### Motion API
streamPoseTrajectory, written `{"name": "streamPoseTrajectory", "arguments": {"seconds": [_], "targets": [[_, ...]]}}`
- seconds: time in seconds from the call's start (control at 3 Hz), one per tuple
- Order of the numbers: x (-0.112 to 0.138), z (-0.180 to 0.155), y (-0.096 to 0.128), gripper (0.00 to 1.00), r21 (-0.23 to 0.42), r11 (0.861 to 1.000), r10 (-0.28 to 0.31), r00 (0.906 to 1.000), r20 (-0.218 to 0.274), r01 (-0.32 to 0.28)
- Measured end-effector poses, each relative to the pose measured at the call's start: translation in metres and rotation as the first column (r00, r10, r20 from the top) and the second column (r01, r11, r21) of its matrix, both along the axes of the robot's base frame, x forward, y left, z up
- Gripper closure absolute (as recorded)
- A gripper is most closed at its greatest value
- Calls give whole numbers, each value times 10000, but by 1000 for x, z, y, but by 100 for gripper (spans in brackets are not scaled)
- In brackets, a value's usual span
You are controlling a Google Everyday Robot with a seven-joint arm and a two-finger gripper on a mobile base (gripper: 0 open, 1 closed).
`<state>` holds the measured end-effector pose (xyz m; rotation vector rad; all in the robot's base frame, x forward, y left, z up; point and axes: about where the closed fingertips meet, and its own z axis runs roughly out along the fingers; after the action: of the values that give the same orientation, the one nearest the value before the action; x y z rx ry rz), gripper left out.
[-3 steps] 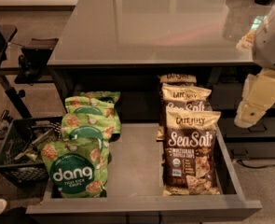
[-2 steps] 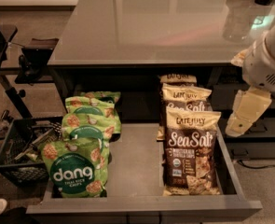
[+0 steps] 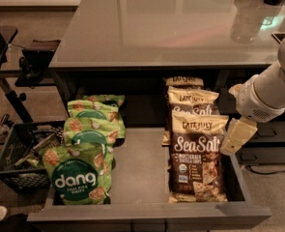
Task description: Pick brown chip bag from top drawer and place on counter
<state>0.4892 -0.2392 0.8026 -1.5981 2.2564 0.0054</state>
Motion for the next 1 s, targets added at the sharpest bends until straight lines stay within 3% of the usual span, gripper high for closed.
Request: {"name": "streamPoseTrajectory", "arguments": {"seconds": [0.33,1.0], "targets": [[0,0,0,0,1,10000,-1,10000,-1,1],[22,-39,9,0,300,9993,-230,9991,-355,241]]}}
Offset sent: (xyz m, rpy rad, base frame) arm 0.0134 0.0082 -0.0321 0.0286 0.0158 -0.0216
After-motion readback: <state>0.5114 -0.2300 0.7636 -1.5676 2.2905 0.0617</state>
